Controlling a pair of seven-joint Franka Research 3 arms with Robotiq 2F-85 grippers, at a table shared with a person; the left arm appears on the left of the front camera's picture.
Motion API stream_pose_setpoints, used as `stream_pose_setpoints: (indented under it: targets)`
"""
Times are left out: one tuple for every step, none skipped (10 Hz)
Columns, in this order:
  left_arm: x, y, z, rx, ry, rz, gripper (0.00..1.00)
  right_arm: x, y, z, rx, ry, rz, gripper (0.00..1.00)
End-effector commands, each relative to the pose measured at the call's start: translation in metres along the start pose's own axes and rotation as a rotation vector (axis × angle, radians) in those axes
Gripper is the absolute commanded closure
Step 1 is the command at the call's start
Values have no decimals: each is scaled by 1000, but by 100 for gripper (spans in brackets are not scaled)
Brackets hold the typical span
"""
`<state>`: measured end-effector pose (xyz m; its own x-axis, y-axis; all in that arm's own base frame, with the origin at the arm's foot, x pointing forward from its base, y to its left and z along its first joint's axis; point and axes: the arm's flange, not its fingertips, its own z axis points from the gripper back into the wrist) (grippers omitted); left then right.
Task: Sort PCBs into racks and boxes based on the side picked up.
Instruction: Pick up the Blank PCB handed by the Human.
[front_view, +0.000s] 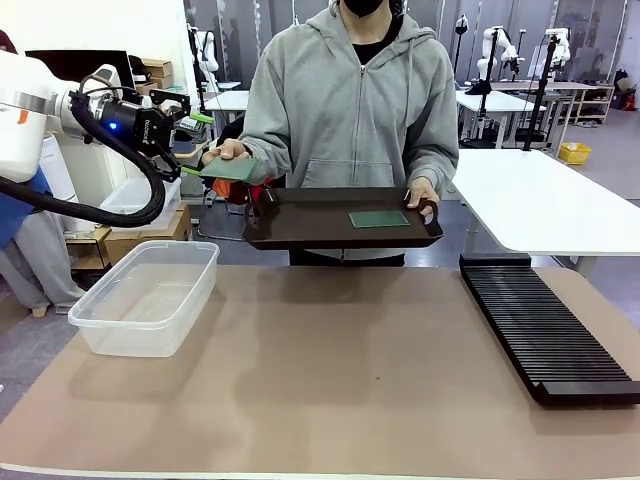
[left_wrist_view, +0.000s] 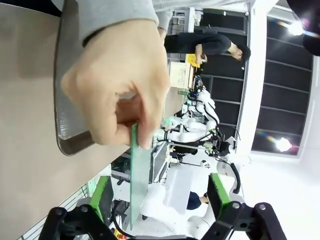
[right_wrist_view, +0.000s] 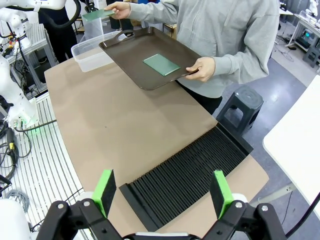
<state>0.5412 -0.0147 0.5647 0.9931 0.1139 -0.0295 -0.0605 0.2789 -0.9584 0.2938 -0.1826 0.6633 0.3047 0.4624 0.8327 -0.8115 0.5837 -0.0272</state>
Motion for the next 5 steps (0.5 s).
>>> stream_pose_setpoints:
  targets:
    - [-4, 8, -3, -72, 44, -52, 0, -1, 0, -1, 2, -1, 2, 0]
    - [-8, 10, -6, -73, 27, -84, 0, -1, 0, -1, 2, -1, 2, 0]
    - [-10, 12, -9, -66, 28, -110, 0, -1, 0, -1, 2, -1, 2, 0]
    - [-10, 12, -13, -64, 27, -118, 38, -1, 0, -1, 2, -1, 2, 0]
    - [-9, 14, -16, -53, 6, -119, 60, -1, 0, -1, 2, -1, 2, 0]
